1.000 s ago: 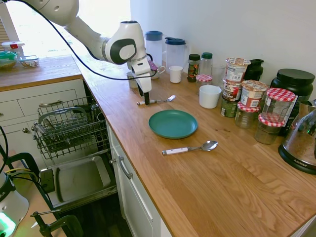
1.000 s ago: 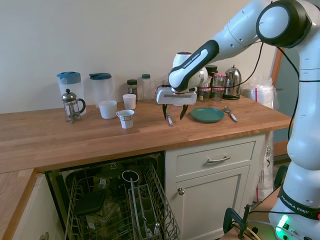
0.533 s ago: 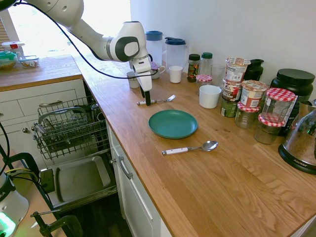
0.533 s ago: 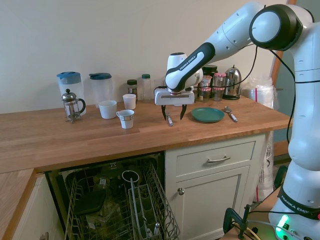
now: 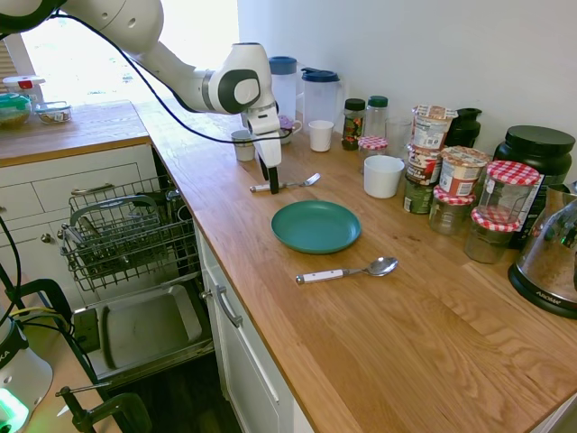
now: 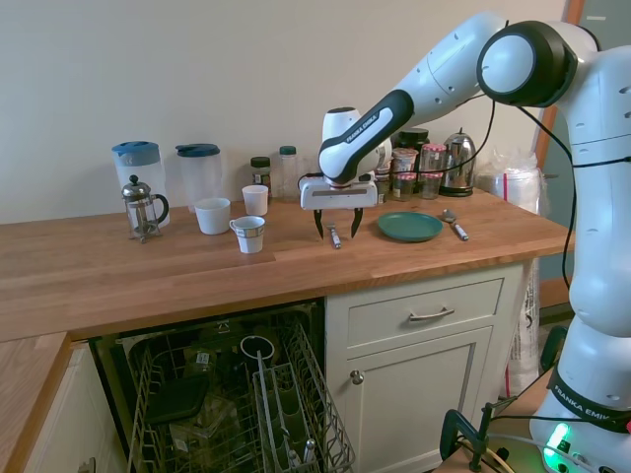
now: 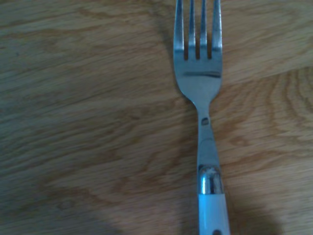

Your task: Put the fork in the dishwasher

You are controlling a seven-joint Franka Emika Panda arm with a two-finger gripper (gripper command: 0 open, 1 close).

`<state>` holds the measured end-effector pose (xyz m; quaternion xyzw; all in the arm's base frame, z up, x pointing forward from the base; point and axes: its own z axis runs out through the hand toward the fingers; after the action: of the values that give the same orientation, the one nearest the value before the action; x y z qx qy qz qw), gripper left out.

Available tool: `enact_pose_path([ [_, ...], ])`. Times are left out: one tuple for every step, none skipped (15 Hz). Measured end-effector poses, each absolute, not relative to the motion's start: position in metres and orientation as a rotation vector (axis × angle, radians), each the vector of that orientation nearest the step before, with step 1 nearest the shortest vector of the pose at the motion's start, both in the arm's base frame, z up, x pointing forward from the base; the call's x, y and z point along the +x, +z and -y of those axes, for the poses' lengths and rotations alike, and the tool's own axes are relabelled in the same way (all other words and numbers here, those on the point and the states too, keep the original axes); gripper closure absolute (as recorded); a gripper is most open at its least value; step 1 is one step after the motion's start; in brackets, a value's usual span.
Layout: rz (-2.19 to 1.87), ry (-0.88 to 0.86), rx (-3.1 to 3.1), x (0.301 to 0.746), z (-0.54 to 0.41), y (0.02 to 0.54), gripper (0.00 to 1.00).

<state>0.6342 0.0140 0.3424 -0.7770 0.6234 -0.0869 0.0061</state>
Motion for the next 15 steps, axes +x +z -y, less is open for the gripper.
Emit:
enact_pose_path([
  [-1.953,-0.266,-2.435,0.6337,-0.0143,0.3418,1.00],
  [-1.956,-0.259,-2.439,0.6331,-0.0145,0.3411,1.00],
  [-1.959,-0.253,-2.444,0.6325,-0.0149,0.3405,1.00],
  [-1.959,-0.250,-2.446,0.6323,-0.0155,0.3400,1.00],
  [-1.959,-0.245,-2.450,0.6320,-0.0167,0.3386,1.00],
  [-1.959,-0.237,-2.454,0.6316,-0.0183,0.3366,1.00],
  [-1.958,-0.233,-2.457,0.6314,-0.0199,0.3356,1.00],
  [-1.958,-0.228,-2.458,0.6312,-0.0213,0.3354,1.00],
  [-1.959,-0.221,-2.457,0.6307,-0.0225,0.3351,1.00],
  [-1.960,-0.215,-2.454,0.6307,-0.0232,0.3350,1.00],
  [-1.961,-0.211,-2.450,0.6306,-0.0239,0.3350,1.00],
  [-1.961,-0.209,-2.450,0.6305,-0.0241,0.3349,1.00],
  [-1.958,-0.207,-2.452,0.6304,-0.0240,0.3348,1.00],
  [-1.948,-0.198,-2.460,0.6302,-0.0238,0.3346,1.00],
  [-1.931,-0.183,-2.469,0.6300,-0.0219,0.3346,1.00],
])
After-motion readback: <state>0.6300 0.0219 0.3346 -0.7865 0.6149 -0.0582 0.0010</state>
